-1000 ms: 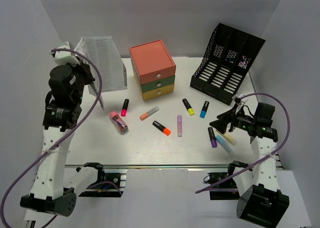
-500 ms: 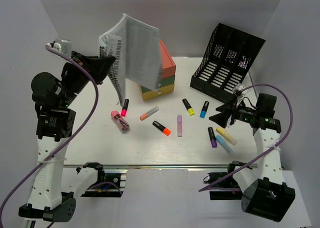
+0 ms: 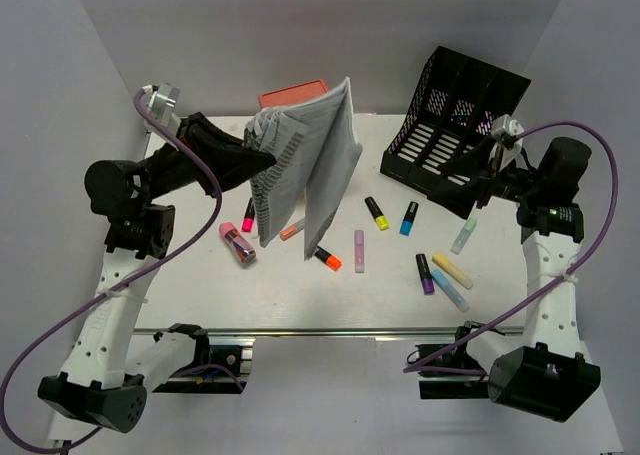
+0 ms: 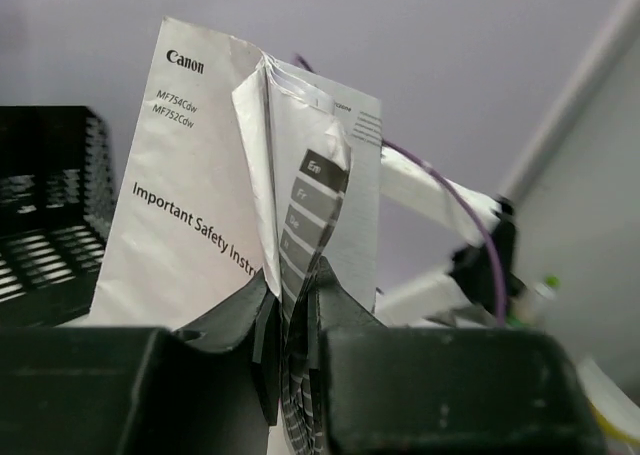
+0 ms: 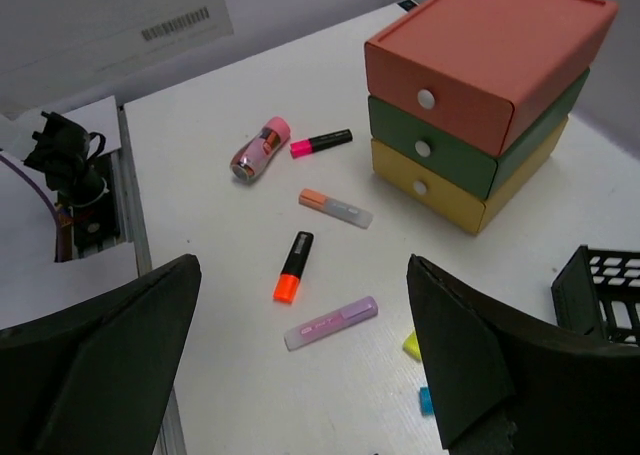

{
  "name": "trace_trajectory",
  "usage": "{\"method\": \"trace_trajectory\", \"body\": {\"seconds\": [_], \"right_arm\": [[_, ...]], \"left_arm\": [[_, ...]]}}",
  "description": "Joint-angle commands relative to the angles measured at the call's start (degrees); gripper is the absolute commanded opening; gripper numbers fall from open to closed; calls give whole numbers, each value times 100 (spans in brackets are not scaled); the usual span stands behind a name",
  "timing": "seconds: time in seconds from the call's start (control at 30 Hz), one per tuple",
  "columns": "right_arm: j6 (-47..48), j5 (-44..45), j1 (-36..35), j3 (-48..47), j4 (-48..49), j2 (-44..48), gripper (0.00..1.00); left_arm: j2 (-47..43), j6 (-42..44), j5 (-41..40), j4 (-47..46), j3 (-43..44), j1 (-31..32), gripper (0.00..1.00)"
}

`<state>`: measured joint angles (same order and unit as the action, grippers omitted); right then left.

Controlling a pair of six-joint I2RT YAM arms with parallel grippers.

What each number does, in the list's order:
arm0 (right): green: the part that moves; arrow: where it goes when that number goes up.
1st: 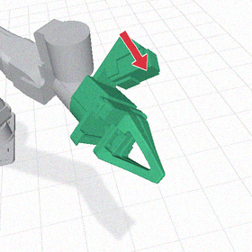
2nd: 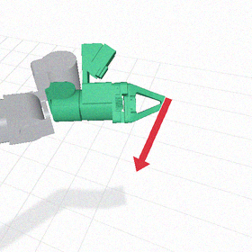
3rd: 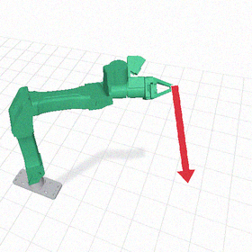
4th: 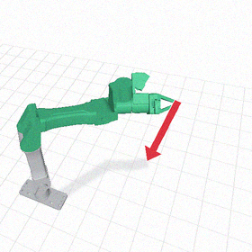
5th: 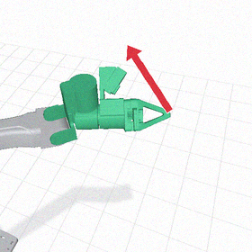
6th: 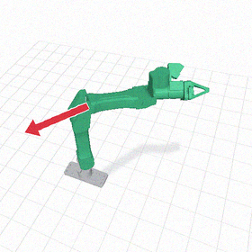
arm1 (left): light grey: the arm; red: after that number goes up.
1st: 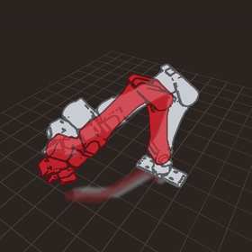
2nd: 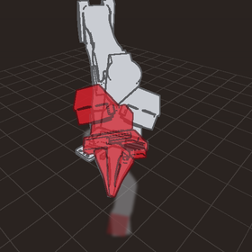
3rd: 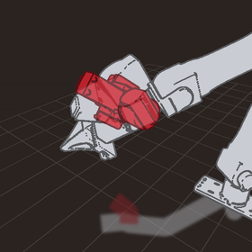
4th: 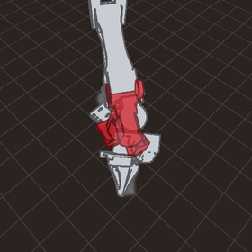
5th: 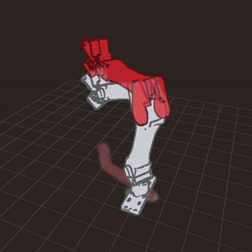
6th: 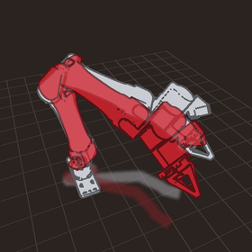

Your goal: Organize the desk

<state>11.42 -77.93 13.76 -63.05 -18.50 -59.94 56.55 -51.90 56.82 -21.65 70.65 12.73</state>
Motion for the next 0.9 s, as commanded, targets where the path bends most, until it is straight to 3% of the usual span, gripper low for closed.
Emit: {"method": "trace_trajectory", "body": {"seconds": [0.0,0.03,0.07,0.1,0.17,0.2,0.27,0.57,0.67,0.87], "right_arm": [[-1559,-608,-31,-121,2038,62,89],[-2086,-679,-75,-7,2705,105,89],[-3379,-749,-101,333,3495,149,89],[-4105,-741,-119,537,5478,202,89],[-5860,-654,-224,906,7335,273,89],[-6262,-627,-259,899,8492,212,89],[-7104,-548,-443,716,9221,106,89],[-9138,-196,-1058,126,12017,-474,89],[-9430,-161,-1209,-6,12239,-431,89],[-8940,-345,-1709,-68,11889,-387,89]], "left_arm": [[101,-943,663,-1628,-34,176,0],[223,-1093,751,-1797,-51,255,0],[277,-1355,848,-1956,-69,256,0],[329,-1462,970,-2218,-95,352,0],[435,-1656,1042,-2404,-122,493,0],[479,-1709,1094,-2492,-122,493,0],[645,-1910,1165,-2703,-96,651,0],[1226,-2219,1349,-3003,80,1090,0],[1436,-2289,1341,-3152,115,1248,0],[1911,-2421,1297,-3381,378,1556,0]]}}
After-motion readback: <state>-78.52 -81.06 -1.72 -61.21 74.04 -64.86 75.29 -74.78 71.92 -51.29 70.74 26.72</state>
